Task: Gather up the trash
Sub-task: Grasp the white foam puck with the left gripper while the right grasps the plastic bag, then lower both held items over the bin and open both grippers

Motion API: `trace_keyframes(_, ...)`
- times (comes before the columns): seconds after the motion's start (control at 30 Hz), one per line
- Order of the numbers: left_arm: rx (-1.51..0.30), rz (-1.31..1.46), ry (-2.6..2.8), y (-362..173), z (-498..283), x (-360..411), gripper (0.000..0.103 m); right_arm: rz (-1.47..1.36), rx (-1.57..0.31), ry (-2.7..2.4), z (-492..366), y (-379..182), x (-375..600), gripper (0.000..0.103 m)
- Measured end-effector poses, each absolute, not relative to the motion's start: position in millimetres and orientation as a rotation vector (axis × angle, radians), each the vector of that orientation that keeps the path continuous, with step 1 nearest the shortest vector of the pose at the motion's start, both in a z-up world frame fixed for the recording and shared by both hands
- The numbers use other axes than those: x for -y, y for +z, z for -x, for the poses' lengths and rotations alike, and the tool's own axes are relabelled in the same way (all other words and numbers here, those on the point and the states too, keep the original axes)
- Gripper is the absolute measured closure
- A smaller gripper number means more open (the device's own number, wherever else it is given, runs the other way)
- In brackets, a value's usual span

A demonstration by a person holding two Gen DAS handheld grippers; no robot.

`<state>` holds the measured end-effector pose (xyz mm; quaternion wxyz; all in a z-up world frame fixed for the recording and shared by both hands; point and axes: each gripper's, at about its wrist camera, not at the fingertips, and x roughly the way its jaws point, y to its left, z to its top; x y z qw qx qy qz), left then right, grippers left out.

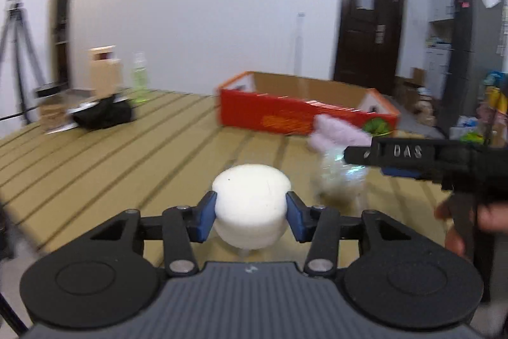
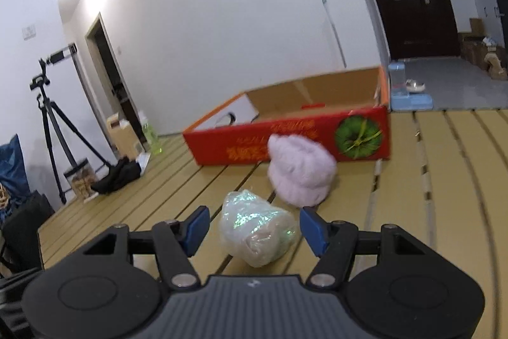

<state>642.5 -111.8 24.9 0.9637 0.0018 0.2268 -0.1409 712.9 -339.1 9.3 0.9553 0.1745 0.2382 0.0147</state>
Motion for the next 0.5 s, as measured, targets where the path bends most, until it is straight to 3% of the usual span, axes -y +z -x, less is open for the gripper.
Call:
trace_keyframes(0.13,-0.481,-0.010,-0.242,15,-612,80,0.054,-0.363,-0.528,0.030,-729,-2,330,0.054)
trace_keyframes(0.17,-0.487,-0.027,-0.234,12,-607,75,0.054,-0.366,-0.541,0.027,-731,-5,329,0.065)
trace_keyframes(0.2,-0.491,-0.046,-0.216,8,-601,71,0.053,-0.377,-0.545,0.021,-732,-7,330,0.066)
trace_keyframes(0.27,-0.496,-0.055,-0.185,3,-595,61,0.053,-0.391,-0.530,0.017,-728,-6,331,0.081)
trace_keyframes(0.5,-0.474,-0.005,-0.153,13,-564,33,0.053,-0.291,-0.442,0.075,-681,26,307,0.087)
